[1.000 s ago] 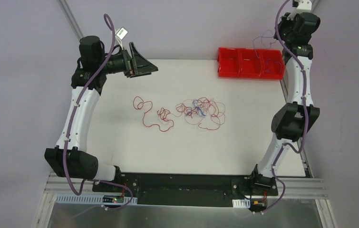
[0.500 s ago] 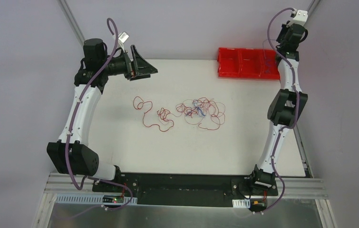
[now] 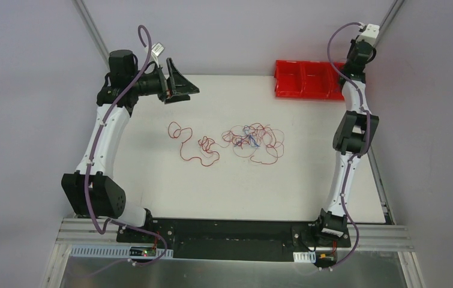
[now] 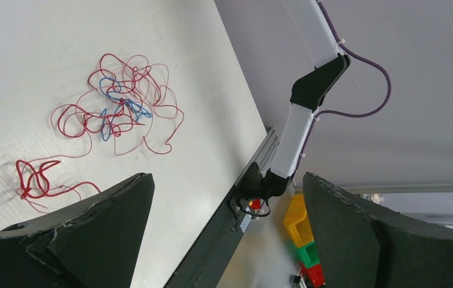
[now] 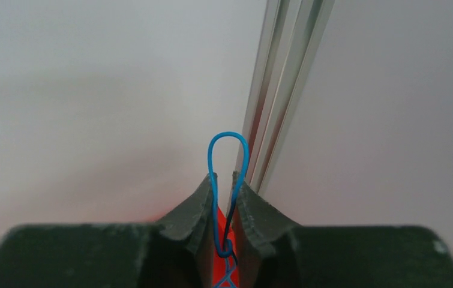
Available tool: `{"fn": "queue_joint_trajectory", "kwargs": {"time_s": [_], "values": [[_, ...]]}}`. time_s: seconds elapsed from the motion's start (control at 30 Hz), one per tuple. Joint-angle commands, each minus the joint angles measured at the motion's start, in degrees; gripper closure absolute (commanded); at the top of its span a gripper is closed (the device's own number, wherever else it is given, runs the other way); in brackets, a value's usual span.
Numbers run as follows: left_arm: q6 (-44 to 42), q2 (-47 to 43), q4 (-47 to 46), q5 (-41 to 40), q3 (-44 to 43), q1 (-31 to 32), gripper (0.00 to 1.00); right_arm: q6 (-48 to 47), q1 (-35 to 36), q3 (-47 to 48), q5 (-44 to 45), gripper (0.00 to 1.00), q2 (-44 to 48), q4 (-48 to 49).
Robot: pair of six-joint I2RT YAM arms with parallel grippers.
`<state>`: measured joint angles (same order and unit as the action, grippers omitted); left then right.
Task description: Untangle the cables
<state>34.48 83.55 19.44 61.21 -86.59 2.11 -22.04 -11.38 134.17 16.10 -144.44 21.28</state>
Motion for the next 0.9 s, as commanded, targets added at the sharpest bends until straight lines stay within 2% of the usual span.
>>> {"fn": "queue_joint_trajectory", "kwargs": {"time_s": [0.0, 0.1, 0.13, 0.33, 0.43, 0.53, 0.63, 0.73, 0.87], "values": [[0.23, 0.24, -0.38, 0.8, -0.05, -1.05, 0.01, -3.46, 1.34, 4.98, 4.77, 0.75, -3.29, 6.22], [0.32, 0.39, -0.07, 0.58, -0.23, -1.21, 0.01, -3.72, 1.36, 5.68, 6.04, 0.52, -3.53, 6.93], [0.25, 0.39, 0.04, 0.5, -0.25, -1.22, 0.01, -3.79, 1.31, 5.11, 5.75, 0.48, -3.05, 7.47], [-1.07, 0.03, 3.03, -1.73, 0.82, -1.6, 0.01, -2.17, 1.25, -1.51, 0.23, 0.35, 5.07, 6.45], [-3.96, 0.36, 7.28, -4.35, 2.74, -2.47, 0.01, -0.19, 1.55, -8.66, -7.07, 0.29, 12.98, 3.09], [-9.88, 0.55, 12.63, -9.59, 5.2, -4.87, 0.01, 0.44, 2.75, -16.04, -20.41, 0.17, 22.88, -8.14], [-15.56, 2.9, 16.73, -11.66, 6.44, -7.3, 0.01, 0.56, 5.2, -19.34, -34.75, 0.15, 31.33, -24.27], [-22.5, 7.0, 20.26, -14.24, 5.57, -7.73, 0.05, 1.31, 9.66, -19.4, -41.48, 0.15, 36.07, -43.09], [-27.67, 13.04, 21.86, -17.34, 4.24, -7.69, 0.15, 3.5, 17.19, -22.25, -46.22, 0.15, 38.13, -57.98]]}}
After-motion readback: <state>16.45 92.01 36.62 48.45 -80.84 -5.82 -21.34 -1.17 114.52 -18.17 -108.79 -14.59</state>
